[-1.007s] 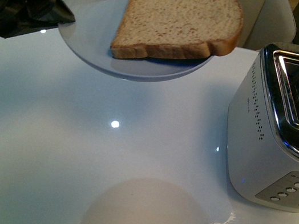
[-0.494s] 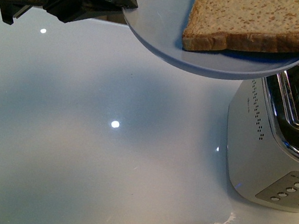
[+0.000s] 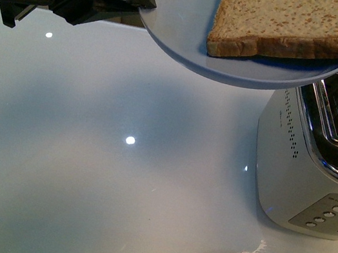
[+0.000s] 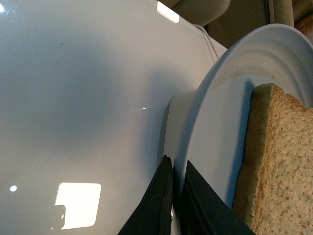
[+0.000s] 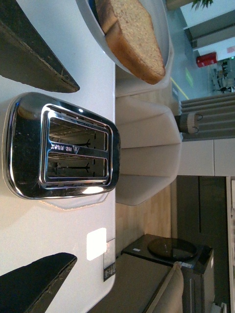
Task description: Left arm holds plate, right arm toasts bread
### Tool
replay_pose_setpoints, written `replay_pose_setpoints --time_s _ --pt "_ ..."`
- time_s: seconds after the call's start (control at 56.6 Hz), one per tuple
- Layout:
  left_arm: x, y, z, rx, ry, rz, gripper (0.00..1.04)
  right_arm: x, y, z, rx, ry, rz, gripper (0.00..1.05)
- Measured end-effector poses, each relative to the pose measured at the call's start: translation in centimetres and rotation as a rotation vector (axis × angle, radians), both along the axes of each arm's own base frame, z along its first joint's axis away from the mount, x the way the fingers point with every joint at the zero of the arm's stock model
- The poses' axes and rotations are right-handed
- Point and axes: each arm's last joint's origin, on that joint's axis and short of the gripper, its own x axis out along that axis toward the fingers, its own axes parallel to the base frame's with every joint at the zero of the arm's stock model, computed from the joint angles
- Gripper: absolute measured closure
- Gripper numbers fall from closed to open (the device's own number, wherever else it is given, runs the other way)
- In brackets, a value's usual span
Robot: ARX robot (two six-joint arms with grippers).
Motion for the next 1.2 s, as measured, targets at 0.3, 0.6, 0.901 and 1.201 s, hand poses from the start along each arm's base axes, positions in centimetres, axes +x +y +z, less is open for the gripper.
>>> replay_pose_setpoints --time_s 0.3,0.6,0.901,1.201 --pt "0.0 0.0 0.0 0.000 0.000 0.000 1.01 0.0 0.0 0.0 0.000 0.000 0.000 0.09" --pt "0.0 0.0 0.0 -0.001 0.000 -0.001 1.01 1.0 0.2 0.0 0.194 0.282 0.102 0.09" --pt "0.0 -0.1 0.0 0.000 0.000 -0.002 1.01 7.2 2.3 4.0 0.395 0.253 0.231 0.09" --pt "0.0 -0.1 0.0 -0.001 0.000 -0.003 1.01 12.5 5.2 3.3 0.645 0.363 0.340 0.09"
